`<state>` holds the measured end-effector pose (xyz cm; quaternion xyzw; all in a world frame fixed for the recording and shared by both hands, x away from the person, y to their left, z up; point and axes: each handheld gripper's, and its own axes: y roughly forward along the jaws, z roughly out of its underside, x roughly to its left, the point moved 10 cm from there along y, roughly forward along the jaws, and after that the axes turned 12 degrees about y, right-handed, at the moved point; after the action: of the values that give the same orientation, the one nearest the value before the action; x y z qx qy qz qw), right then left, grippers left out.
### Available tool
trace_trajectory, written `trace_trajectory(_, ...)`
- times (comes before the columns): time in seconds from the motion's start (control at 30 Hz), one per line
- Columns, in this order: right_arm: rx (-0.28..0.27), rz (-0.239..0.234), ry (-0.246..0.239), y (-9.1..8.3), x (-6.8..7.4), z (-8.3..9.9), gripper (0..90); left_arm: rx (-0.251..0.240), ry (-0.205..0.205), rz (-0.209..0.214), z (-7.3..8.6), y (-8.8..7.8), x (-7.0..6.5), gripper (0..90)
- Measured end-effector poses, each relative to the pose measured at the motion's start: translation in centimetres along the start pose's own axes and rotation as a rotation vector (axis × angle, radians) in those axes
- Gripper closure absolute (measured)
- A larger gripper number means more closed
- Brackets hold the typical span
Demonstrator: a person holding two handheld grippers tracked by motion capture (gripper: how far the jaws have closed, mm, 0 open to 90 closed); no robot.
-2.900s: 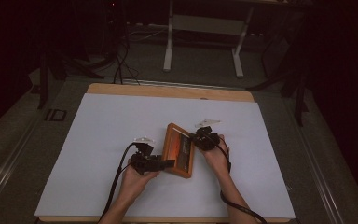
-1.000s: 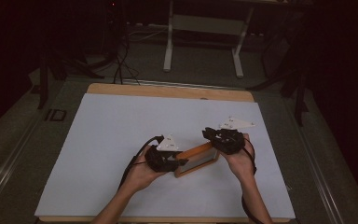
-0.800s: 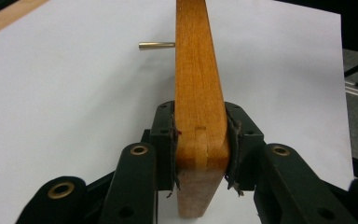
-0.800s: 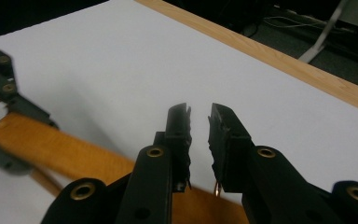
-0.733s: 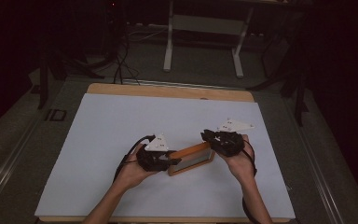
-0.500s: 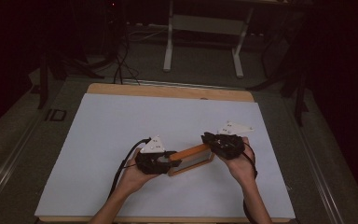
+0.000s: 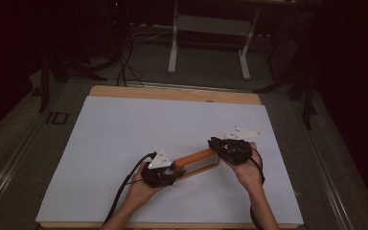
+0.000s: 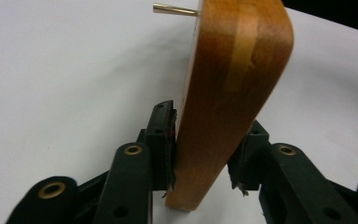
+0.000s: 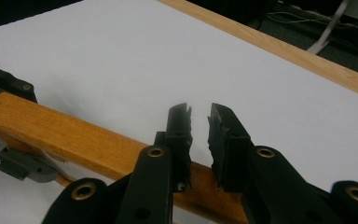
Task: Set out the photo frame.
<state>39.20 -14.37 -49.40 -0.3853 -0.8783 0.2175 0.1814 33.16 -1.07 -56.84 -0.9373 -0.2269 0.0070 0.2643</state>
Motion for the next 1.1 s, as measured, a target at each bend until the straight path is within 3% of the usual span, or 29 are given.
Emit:
trace_trajectory(0.17, -0.009, -0.010, 0.011, -0.2, -0.1, -0.3, 77.6, 0.023, 0.027, 0.026, -0.4, -0.4, 0.3, 68.9)
trace_trajectory(0.5, -0.015, -0.034, 0.012, -0.9, -0.2, -0.4, 77.4, -0.023, 0.027, 0.068, -3.0, -3.2, 1.7, 69.1)
trace_trajectory(0.8, 0.005, -0.062, -0.030, -0.8, 0.8, -0.4, 71.9, -0.065, 0.013, 0.128, -5.6, -5.6, 3.1, 69.2)
trace_trajectory(0.93, 0.028, -0.094, -0.072, -0.6, 1.8, -0.1, 69.6, -0.050, 0.039, 0.129, -6.5, -6.4, 3.7, 69.3)
trace_trajectory(1.0, 0.043, -0.120, -0.094, -0.3, 2.6, 0.1, 66.4, -0.037, 0.057, 0.129, -6.8, -6.7, 3.9, 69.3)
trace_trajectory(1.1, 0.058, -0.165, -0.114, 0.0, 3.5, 0.3, 53.7, -0.020, 0.077, 0.136, -7.1, -6.9, 4.0, 69.3)
